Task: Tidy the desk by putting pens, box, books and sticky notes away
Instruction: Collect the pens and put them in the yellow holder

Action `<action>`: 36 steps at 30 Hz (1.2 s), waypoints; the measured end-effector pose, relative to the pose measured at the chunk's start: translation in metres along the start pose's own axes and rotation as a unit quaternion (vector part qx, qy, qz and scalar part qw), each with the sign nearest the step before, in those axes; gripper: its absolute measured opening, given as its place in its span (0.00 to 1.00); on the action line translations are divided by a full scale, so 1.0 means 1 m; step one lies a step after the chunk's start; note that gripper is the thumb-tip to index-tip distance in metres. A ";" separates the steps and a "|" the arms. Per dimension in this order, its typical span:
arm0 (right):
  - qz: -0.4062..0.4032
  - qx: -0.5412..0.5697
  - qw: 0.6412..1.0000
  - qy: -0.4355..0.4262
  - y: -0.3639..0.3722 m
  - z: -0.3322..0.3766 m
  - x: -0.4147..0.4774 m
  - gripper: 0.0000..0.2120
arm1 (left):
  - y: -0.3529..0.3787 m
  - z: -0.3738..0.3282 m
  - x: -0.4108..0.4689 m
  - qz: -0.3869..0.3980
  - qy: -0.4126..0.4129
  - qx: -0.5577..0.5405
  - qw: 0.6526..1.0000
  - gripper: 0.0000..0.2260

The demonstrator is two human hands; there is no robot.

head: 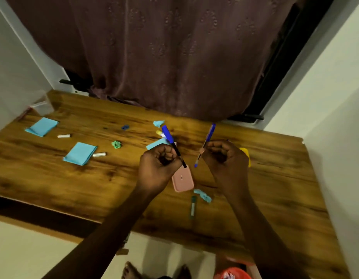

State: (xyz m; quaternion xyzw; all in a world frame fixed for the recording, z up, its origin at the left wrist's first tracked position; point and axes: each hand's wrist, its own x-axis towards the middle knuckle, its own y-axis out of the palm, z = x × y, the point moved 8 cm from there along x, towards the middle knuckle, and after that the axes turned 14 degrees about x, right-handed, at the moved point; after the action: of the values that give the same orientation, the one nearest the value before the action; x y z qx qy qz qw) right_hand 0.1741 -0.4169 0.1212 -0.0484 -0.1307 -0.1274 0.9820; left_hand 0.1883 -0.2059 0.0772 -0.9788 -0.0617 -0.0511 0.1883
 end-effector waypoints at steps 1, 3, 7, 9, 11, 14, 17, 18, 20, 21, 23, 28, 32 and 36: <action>-0.011 -0.002 1.000 -0.005 -0.015 -0.002 0.003 0.05 | 0.013 -0.006 0.002 0.007 0.006 0.004 1.000 0.05; -0.028 0.000 1.000 -0.006 -0.041 -0.007 0.008 0.05 | 0.035 -0.013 0.006 0.019 0.018 0.013 1.000 0.05; -0.059 -0.010 0.998 -0.005 -0.082 -0.015 0.019 0.06 | 0.081 -0.023 0.015 0.046 0.027 0.043 0.998 0.06; -0.066 -0.021 0.998 0.000 -0.097 -0.021 0.023 0.08 | 0.104 -0.027 0.019 0.064 0.032 0.040 0.997 0.07; -0.069 -0.041 0.997 0.000 -0.109 -0.028 0.025 0.08 | 0.127 -0.027 0.023 0.078 0.030 0.045 0.995 0.09; -0.073 -0.075 0.994 0.006 -0.121 -0.045 0.030 0.05 | 0.157 -0.025 0.028 0.102 0.022 0.037 0.994 0.06; -0.066 -0.104 0.992 0.014 -0.127 -0.059 0.036 0.05 | 0.178 -0.024 0.032 0.109 0.010 0.035 0.993 0.04; -0.062 -0.112 0.992 0.015 -0.128 -0.062 0.037 0.05 | 0.182 -0.024 0.033 0.107 0.010 0.032 0.994 0.05; -0.056 -0.125 0.990 0.021 -0.129 -0.069 0.038 0.06 | 0.191 -0.023 0.035 0.104 0.015 0.037 0.994 0.05; -0.052 -0.130 0.990 0.024 -0.130 -0.072 0.039 0.06 | 0.196 -0.023 0.036 0.108 0.019 0.044 0.993 0.04; -0.045 -0.142 0.988 0.035 -0.130 -0.078 0.040 0.06 | 0.204 -0.020 0.037 0.119 0.026 0.065 0.990 0.04; -0.027 -0.160 0.985 0.055 -0.128 -0.089 0.043 0.05 | 0.212 -0.010 0.041 0.131 0.033 0.148 0.980 0.05; -0.018 -0.179 0.981 0.071 -0.126 -0.098 0.044 0.06 | 0.205 -0.004 0.039 0.118 0.032 0.180 0.976 0.07; -0.026 -0.188 0.980 0.060 -0.125 -0.095 0.044 0.08 | 0.184 -0.011 0.035 0.095 0.005 0.166 0.981 0.10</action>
State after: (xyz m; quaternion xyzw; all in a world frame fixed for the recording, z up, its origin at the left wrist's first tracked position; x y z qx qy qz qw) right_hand 0.2053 -0.5600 0.0491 -0.2213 -0.0463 -0.1774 0.9578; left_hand 0.2476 -0.3755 0.0251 -0.9351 0.0252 -0.0272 0.3525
